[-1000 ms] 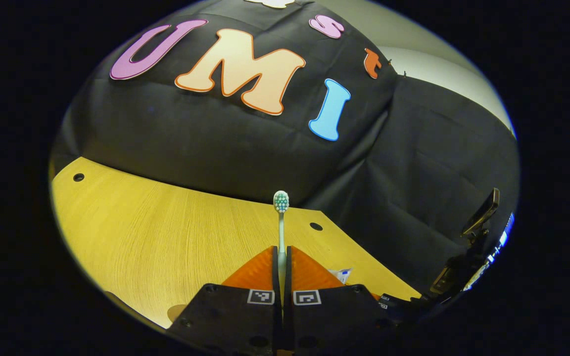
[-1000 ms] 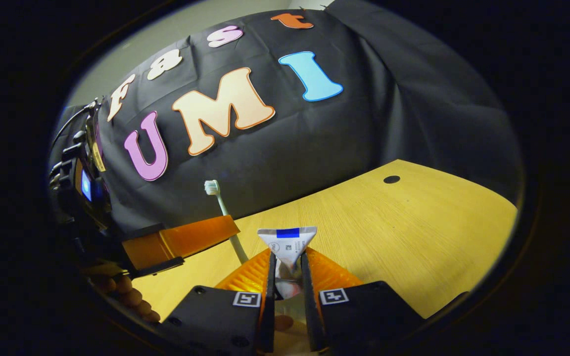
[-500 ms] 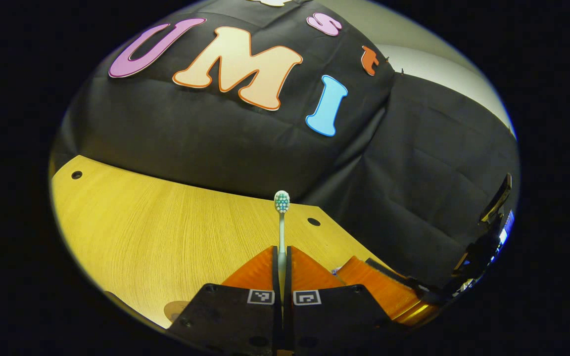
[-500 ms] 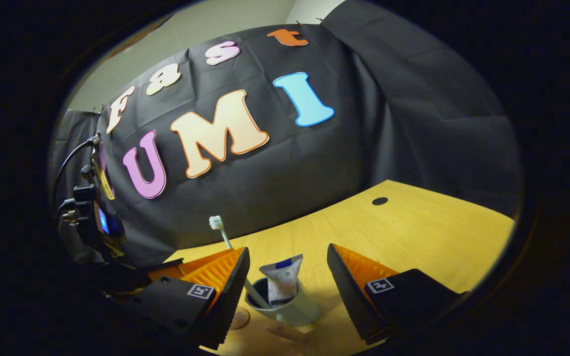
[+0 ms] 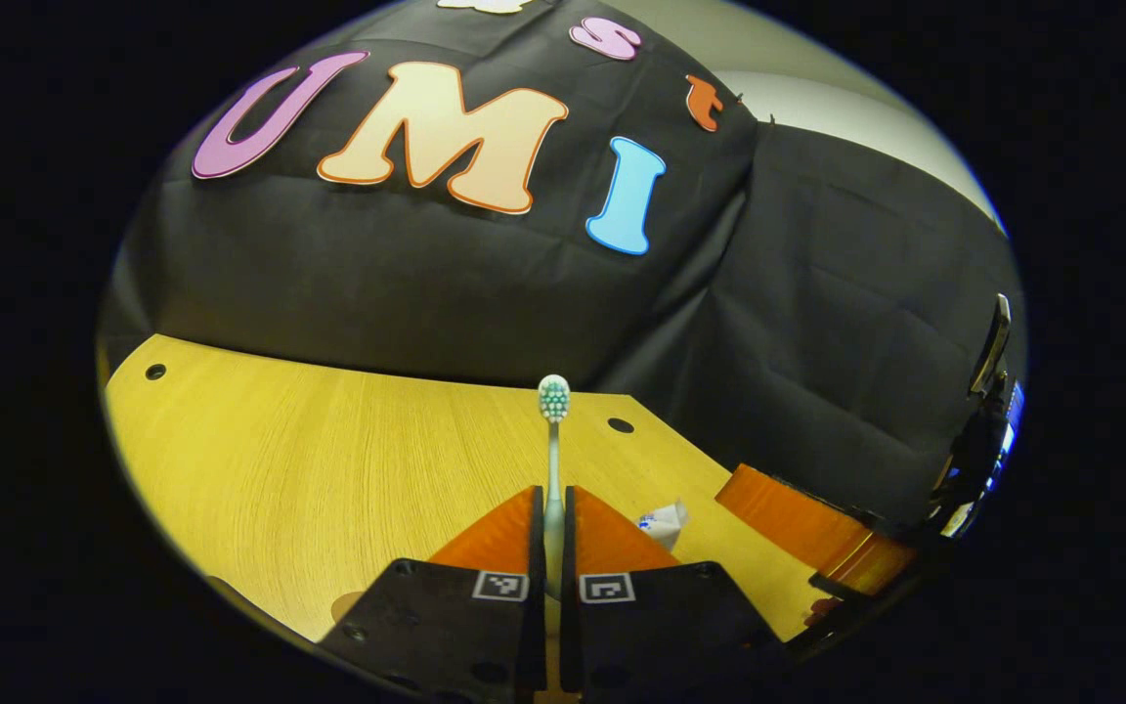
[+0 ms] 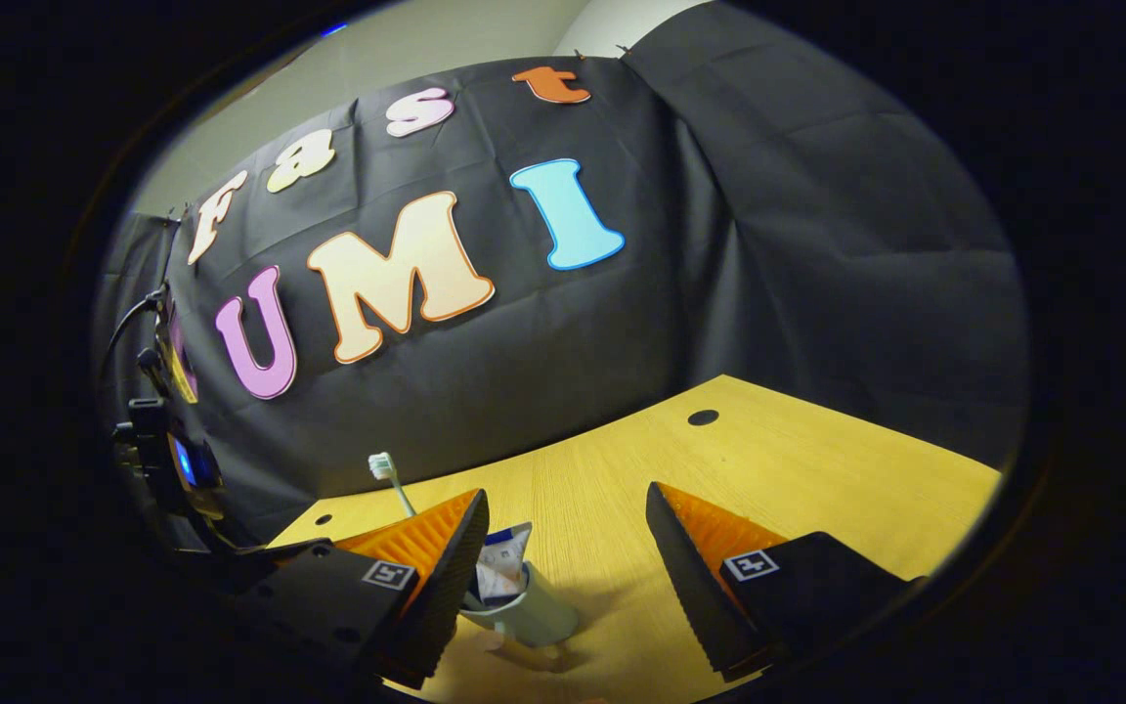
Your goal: Put the toothbrush and toothpaste on the desktop into the cup, then pick up the cup and place it on the coaster on the desktop.
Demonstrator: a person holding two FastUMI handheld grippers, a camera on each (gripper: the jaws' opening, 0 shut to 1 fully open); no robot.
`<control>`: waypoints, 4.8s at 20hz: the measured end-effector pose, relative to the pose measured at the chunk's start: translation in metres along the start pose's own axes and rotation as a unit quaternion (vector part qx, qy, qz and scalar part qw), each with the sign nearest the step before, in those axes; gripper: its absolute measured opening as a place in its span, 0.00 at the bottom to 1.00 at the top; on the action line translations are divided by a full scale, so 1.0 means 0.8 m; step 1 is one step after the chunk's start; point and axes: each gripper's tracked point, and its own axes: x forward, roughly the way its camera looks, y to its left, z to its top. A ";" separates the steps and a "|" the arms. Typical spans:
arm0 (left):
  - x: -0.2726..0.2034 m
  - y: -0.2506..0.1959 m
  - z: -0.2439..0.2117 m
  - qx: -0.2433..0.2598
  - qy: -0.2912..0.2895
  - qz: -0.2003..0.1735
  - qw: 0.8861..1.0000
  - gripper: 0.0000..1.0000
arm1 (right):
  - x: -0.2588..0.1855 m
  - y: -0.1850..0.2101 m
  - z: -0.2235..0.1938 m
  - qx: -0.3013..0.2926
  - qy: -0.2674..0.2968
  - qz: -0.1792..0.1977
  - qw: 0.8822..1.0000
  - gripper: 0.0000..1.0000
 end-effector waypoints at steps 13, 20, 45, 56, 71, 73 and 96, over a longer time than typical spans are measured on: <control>-0.079 0.043 0.004 -0.001 0.002 0.057 0.998 0.95 | -0.024 0.011 0.009 -0.047 0.035 0.014 0.998 0.98; -0.151 0.112 0.025 0.015 0.002 0.135 0.991 0.95 | -0.035 0.030 -0.005 -0.082 0.125 0.045 0.988 0.98; -0.291 0.243 -0.057 -0.089 0.053 0.252 0.962 0.96 | -0.014 0.049 -0.199 -0.191 0.504 0.011 0.842 0.95; -0.303 0.254 -0.072 -0.105 0.065 0.265 0.956 0.95 | -0.020 0.031 -0.218 -0.214 0.541 0.007 0.813 0.27; -0.307 0.248 -0.076 -0.110 0.076 0.263 0.955 0.96 | -0.036 0.095 -0.233 -0.281 0.511 0.076 0.809 0.27; -0.306 0.248 -0.076 -0.114 0.075 0.260 0.956 0.95 | -0.040 0.121 -0.242 -0.278 0.517 0.093 0.804 0.28; -0.301 0.236 -0.097 -0.112 0.105 0.249 0.956 0.96 | -0.056 0.172 -0.272 -0.300 0.542 0.134 0.774 0.82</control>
